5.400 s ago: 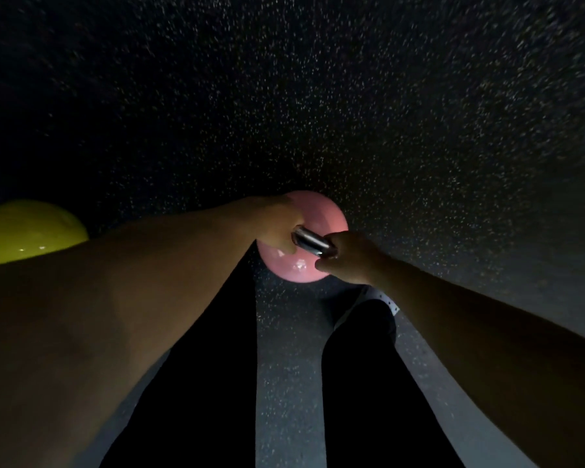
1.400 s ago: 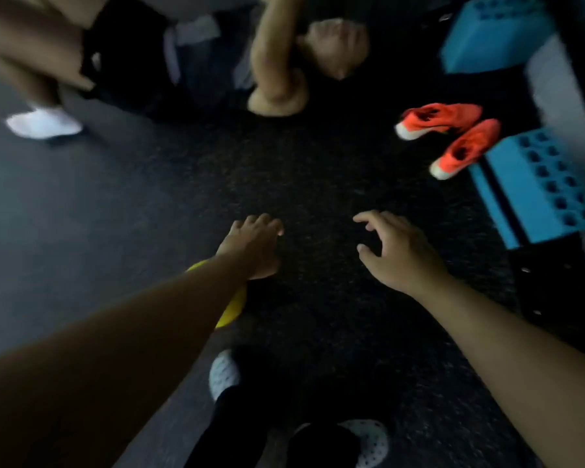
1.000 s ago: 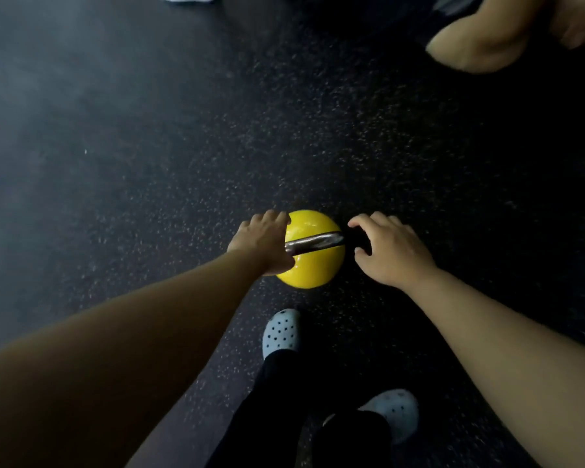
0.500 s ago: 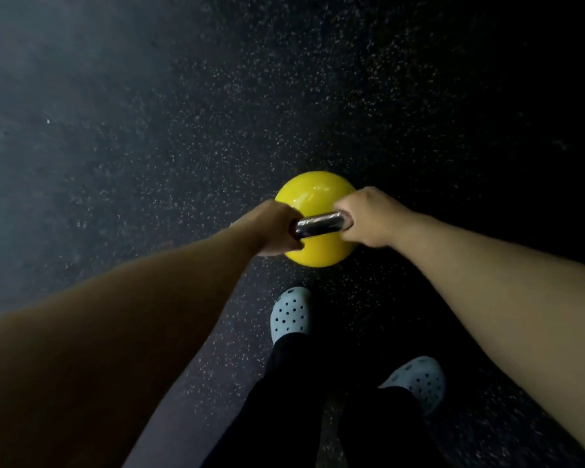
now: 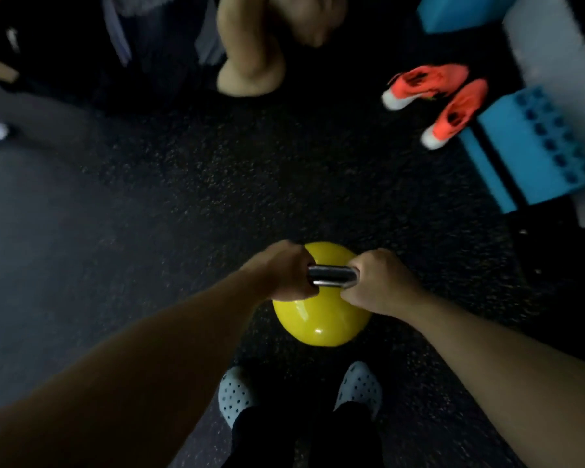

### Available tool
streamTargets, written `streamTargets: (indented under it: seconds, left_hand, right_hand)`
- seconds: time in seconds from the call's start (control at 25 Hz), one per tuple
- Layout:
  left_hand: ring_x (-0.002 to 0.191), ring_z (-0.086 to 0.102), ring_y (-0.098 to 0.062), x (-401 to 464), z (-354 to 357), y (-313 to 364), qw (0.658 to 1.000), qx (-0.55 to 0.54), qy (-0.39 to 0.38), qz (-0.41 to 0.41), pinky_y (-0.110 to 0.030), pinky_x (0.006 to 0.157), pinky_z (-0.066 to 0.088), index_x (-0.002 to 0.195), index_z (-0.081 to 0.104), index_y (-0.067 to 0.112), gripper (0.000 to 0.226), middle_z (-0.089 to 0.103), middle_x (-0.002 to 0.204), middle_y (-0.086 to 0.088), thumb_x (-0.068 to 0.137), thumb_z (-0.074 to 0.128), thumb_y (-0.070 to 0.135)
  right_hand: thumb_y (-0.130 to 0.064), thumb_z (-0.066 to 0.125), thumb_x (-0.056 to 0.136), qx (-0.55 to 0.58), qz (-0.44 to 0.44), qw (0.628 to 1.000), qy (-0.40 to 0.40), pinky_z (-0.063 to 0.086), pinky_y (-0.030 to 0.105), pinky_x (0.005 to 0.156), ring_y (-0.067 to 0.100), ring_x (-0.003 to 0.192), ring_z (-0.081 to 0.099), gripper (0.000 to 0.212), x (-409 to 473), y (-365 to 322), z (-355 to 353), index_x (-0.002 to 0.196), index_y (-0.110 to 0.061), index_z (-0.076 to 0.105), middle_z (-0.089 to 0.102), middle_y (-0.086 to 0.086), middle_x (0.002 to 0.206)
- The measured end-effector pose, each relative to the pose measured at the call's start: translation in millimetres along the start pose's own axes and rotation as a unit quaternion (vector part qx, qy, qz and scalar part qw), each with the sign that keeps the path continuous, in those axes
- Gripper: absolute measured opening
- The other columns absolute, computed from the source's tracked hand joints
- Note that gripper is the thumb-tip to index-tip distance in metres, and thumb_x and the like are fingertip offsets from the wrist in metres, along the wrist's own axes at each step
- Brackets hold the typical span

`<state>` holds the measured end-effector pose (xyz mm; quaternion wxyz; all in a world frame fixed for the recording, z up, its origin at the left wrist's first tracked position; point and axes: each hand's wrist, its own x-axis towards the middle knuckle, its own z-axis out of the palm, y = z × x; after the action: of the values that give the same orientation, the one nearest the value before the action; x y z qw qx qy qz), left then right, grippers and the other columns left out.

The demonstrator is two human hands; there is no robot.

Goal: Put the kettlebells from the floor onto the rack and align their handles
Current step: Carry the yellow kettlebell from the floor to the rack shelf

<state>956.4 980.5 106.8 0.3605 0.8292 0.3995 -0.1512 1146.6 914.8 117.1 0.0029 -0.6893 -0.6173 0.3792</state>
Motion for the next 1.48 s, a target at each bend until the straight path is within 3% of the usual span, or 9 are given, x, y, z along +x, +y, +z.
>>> streamTargets:
  seconds: [0.28,0.44,0.64,0.72,0.8,0.88,1.0,1.24,1.48]
  left_hand:
    - [0.058,0.06,-0.016,72.4,-117.1,156.8,0.98,0.122,-0.007,0.157,-0.022,0.043,0.032,0.071,0.063,0.026,0.015,0.055,0.059,0.007,0.07,0.065,0.041]
    - [0.067,0.065,-0.025,127.3,-168.8,238.8,0.939,0.215,0.008,0.269,-0.025,0.05,0.036,0.072,0.066,0.018,0.024,0.067,0.071,-0.008,0.067,0.066,0.042]
    - [0.059,0.062,-0.022,182.9,-213.9,327.2,0.9,0.248,-0.002,0.359,-0.026,0.046,0.034,0.055,0.046,0.025,0.028,0.043,0.048,0.005,0.066,0.066,0.042]
    - [0.057,0.058,-0.019,206.4,-229.2,361.5,0.876,0.259,0.027,0.405,-0.025,0.045,0.03,0.053,0.041,0.029,0.032,0.035,0.046,0.009,0.065,0.067,0.043]
    - [0.057,0.054,-0.016,228.9,-240.6,392.6,0.849,0.277,0.066,0.445,-0.022,0.042,0.027,0.059,0.055,0.028,0.023,0.046,0.049,0.006,0.065,0.066,0.047]
    - [0.062,0.063,-0.02,257.4,-249.4,423.6,0.839,0.254,0.044,0.478,-0.022,0.046,0.037,0.071,0.069,0.022,0.021,0.066,0.062,-0.002,0.066,0.066,0.042]
    - [0.062,0.066,-0.028,300.3,-266.7,459.0,0.82,0.23,0.019,0.524,-0.031,0.051,0.047,0.07,0.069,0.016,0.018,0.069,0.065,-0.009,0.066,0.064,0.033]
    - [0.068,0.064,-0.027,371.6,-302.5,518.8,0.784,0.282,0.014,0.553,-0.028,0.053,0.038,0.074,0.067,0.022,0.005,0.069,0.074,-0.007,0.073,0.069,0.027]
    - [0.076,0.064,-0.028,435.0,-306.7,555.6,0.752,0.277,0.052,0.596,-0.03,0.055,0.042,0.086,0.07,0.022,0.011,0.07,0.084,-0.005,0.077,0.07,0.028]
  right_hand:
    - [-0.025,0.069,0.063,0.042,0.094,0.984,0.147,0.034,0.022,0.041,0.014,0.05,0.056,0.026,-71.2,52.1,-146.2,0.05,-0.027,0.047,0.053,-0.006,0.052]
    - [-0.033,0.065,0.062,0.037,0.152,0.957,0.245,0.044,0.033,0.046,0.028,0.063,0.065,0.023,-92.9,92.2,-204.4,0.065,-0.011,0.06,0.063,0.007,0.062]
    - [-0.039,0.059,0.06,0.044,0.212,0.919,0.33,0.036,0.027,0.049,0.03,0.067,0.065,0.026,-113.6,134.4,-269.3,0.056,-0.022,0.041,0.056,0.001,0.059]
    - [-0.041,0.056,0.057,0.037,0.243,0.895,0.372,0.042,0.026,0.051,0.028,0.067,0.065,0.022,-119.1,152.0,-297.2,0.056,-0.022,0.045,0.055,-0.001,0.058]
    - [-0.042,0.055,0.057,0.012,0.267,0.872,0.41,0.048,0.028,0.056,0.028,0.069,0.067,0.023,-122.4,169.6,-320.7,0.065,-0.02,0.059,0.065,0.002,0.066]
    - [-0.04,0.056,0.058,-0.013,0.294,0.852,0.433,0.045,0.027,0.056,0.029,0.069,0.067,0.026,-121.4,187.6,-342.0,0.072,-0.02,0.066,0.069,0.003,0.069]
    - [-0.038,0.057,0.061,-0.029,0.327,0.829,0.452,0.039,0.025,0.055,0.03,0.065,0.066,0.021,-111.3,209.6,-374.8,0.072,-0.022,0.065,0.068,0.002,0.067]
    - [-0.026,0.059,0.071,0.059,0.359,0.793,0.489,0.039,0.026,0.057,0.033,0.071,0.065,0.013,-84.0,247.6,-431.7,0.081,-0.021,0.066,0.069,0.008,0.076]
    - [-0.02,0.061,0.076,0.075,0.387,0.76,0.517,0.039,0.026,0.059,0.033,0.078,0.066,0.012,-58.2,294.3,-462.0,0.086,-0.019,0.066,0.07,0.012,0.083]
